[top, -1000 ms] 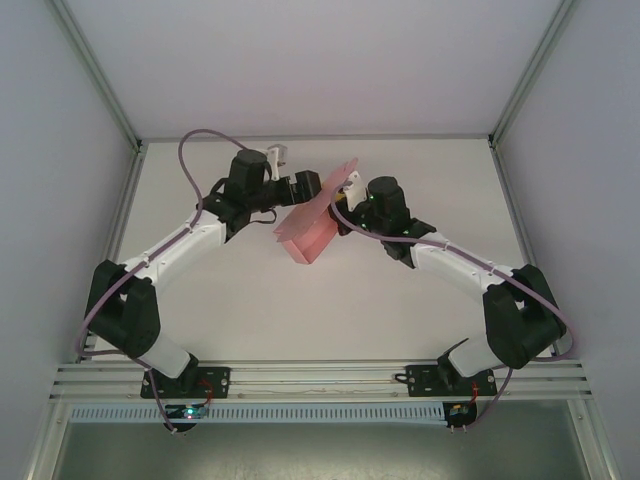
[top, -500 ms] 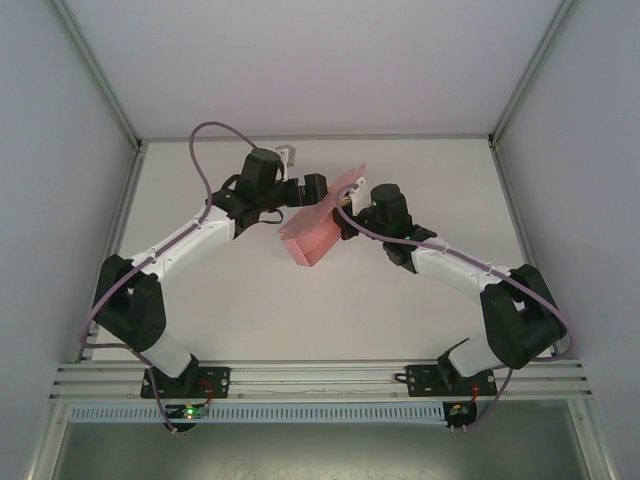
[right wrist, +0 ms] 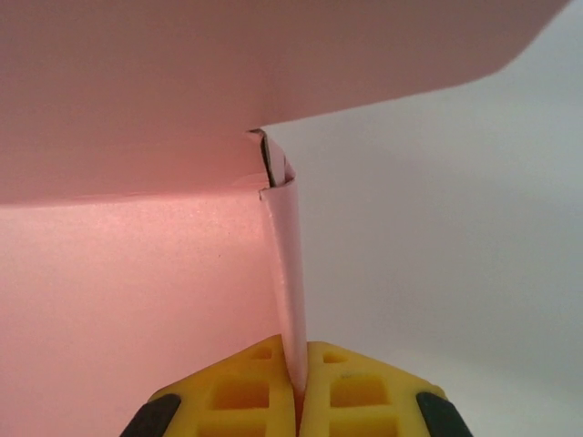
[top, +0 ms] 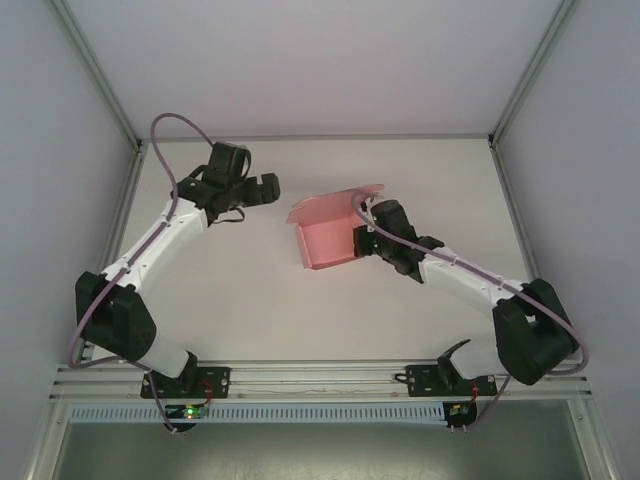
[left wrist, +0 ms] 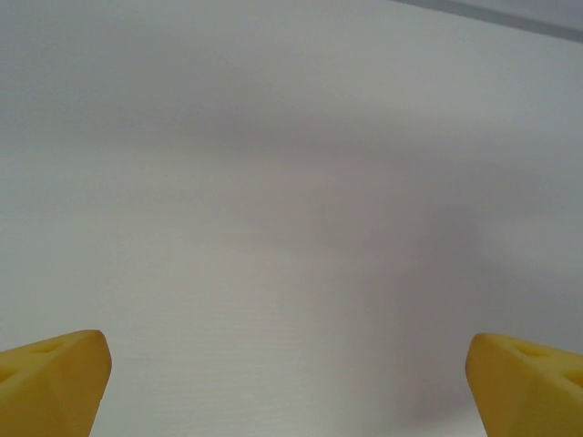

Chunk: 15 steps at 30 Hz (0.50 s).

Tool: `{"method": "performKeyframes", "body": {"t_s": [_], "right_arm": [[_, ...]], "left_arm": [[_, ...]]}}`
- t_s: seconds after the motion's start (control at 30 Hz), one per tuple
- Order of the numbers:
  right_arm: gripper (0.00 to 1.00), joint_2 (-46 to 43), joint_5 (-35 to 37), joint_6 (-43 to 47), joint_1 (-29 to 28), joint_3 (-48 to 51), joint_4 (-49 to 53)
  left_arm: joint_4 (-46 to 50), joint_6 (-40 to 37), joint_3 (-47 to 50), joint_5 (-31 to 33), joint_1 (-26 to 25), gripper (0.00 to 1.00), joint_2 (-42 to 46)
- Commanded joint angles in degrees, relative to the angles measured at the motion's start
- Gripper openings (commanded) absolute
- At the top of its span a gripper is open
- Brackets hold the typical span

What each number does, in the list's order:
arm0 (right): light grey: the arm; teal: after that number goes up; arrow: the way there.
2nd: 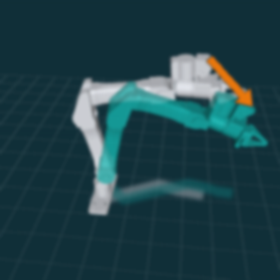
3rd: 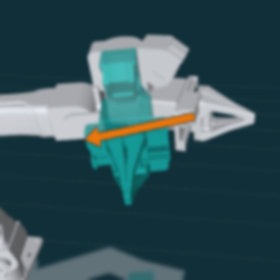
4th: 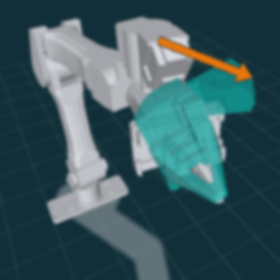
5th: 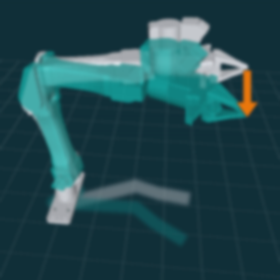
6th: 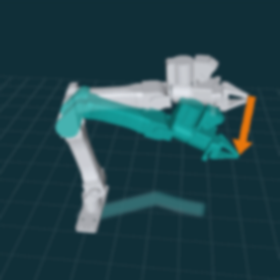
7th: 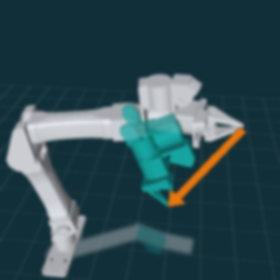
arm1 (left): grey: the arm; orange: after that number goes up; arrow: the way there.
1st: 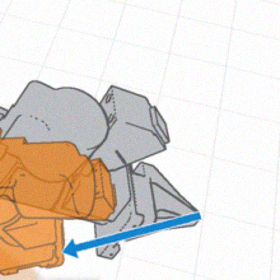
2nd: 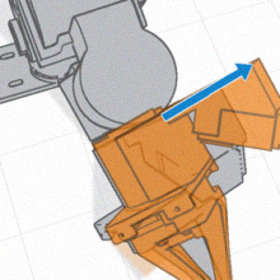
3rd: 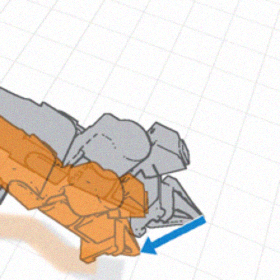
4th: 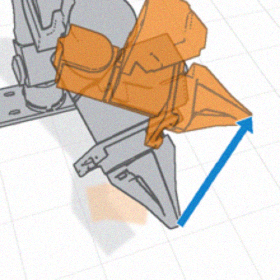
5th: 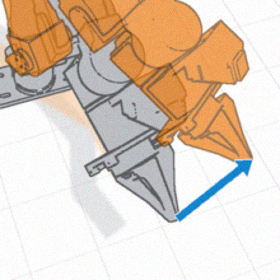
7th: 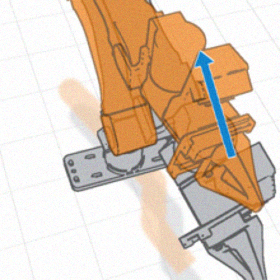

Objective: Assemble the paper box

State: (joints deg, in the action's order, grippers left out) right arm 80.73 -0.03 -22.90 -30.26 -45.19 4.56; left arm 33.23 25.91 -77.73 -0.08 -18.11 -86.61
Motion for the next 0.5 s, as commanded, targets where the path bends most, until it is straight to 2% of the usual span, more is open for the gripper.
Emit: {"method": "performKeyframes", "body": {"t_s": [0.0,0.1,0.27,0.4,0.47], "right_arm": [[0.01,5.2,5.2,-8.6,-0.6,-2.8,8.8],[0.0,10.0,7.4,-11.1,-1.9,-5.5,12.4],[0.16,11.9,10.6,-15.6,-3.1,-6.1,13.7],[0.47,8.0,12.2,-13.6,-3.2,-7.0,16.5],[0.54,5.2,11.3,-10.9,-3.2,-7.4,17.2]], "left_arm": [[2.1,-0.1,2.5,2.8,0.9,1.0,2.8],[-0.9,-0.9,6.6,-0.2,1.0,1.0,5.3],[-5.1,-2.2,12.4,-4.8,1.0,1.0,8.9],[-7.5,-5.4,14.7,-9.9,0.9,1.0,10.2],[-9.1,-8.0,15.2,-14.2,0.9,1.0,10.2]]}}
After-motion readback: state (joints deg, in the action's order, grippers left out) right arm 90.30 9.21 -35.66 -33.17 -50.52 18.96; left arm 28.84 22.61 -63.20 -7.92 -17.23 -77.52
